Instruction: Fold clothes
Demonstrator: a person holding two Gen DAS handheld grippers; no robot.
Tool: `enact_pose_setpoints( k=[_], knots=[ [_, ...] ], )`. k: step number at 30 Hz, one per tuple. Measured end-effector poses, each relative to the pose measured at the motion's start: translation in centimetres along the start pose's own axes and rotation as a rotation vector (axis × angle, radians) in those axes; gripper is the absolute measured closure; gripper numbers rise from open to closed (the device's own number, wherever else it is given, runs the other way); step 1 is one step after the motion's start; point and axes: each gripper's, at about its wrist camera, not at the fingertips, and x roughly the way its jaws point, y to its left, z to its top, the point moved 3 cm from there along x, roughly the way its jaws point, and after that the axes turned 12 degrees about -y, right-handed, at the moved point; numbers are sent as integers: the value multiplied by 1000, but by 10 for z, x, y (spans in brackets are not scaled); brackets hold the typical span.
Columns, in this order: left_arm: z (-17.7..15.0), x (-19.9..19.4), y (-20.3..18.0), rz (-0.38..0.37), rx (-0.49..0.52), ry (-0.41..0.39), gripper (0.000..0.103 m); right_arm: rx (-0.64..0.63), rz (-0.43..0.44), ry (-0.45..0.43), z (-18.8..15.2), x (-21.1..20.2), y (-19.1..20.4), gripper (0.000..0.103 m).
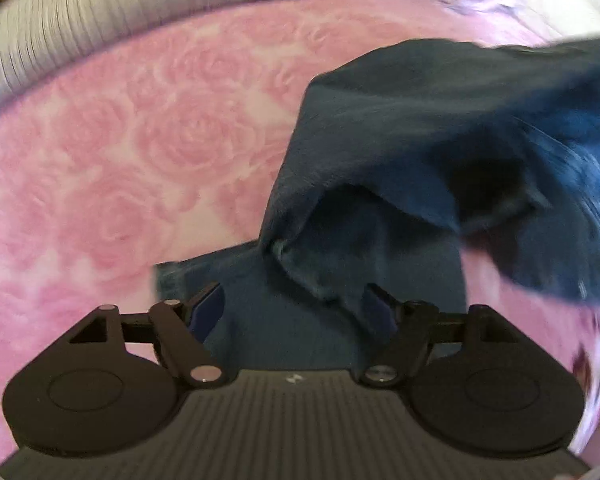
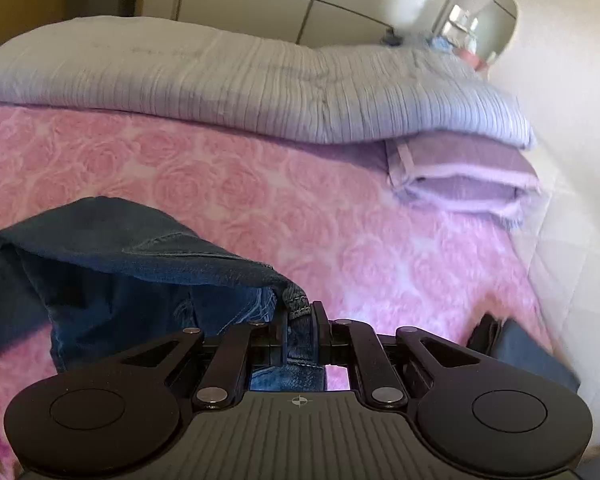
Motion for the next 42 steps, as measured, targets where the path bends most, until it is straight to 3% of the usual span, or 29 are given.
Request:
enact_pose_setpoints(
  k=[1,4,5,6,11,15,21,23,26,27,29,31,33,34,35,36,38,40,42],
  knots=[
    [3,12,3,-10,-51,3,41,-6,4,0,-4,0,-2,94],
    [4,36,14,-57,-220,23,75,5,7,11,-18,1,-6,94],
    [5,34,17,-55,-225,15,91,19,6,19,-23,-1,-8,94],
    [8,24,18,-62,-209,2,94,33,5,25,-28,-2,-10,94],
    [32,-110,4,-1,138,-132,96,85,17,-2,-28,-26,-22,94],
    [40,-249,-7,77,378,-149,96,130,60,-58,-18,-78,-25,94],
    [66,-390,-32,125,557,-63,96,120,104,-192,35,-191,-23,94],
    [76,-400,-28,130,562,-48,95,109,108,-226,57,-214,-26,94],
    [82,-365,-12,113,528,-14,87,98,118,-243,78,-204,-27,94],
    [78,-338,-5,105,524,2,84,83,125,-222,79,-182,-24,94],
    [60,-280,9,80,478,66,69,79,151,-171,76,-126,-17,93],
    [42,-221,23,56,431,130,66,52,176,-99,65,-48,-2,92],
    [22,-168,36,38,380,202,66,-1,180,3,41,40,15,84],
    [15,-151,40,17,359,228,66,-27,152,71,27,75,22,65],
    [9,-141,42,-4,347,230,64,-55,101,139,14,104,29,53],
    [7,-135,45,-23,330,219,60,-69,58,191,4,125,34,52],
    [5,-127,52,-56,281,200,49,-23,13,223,-7,136,38,51],
    [6,-117,62,-78,219,173,42,85,20,234,-15,127,40,46],
    [6,-100,72,-96,171,157,40,114,18,255,-31,111,44,41]
  ],
)
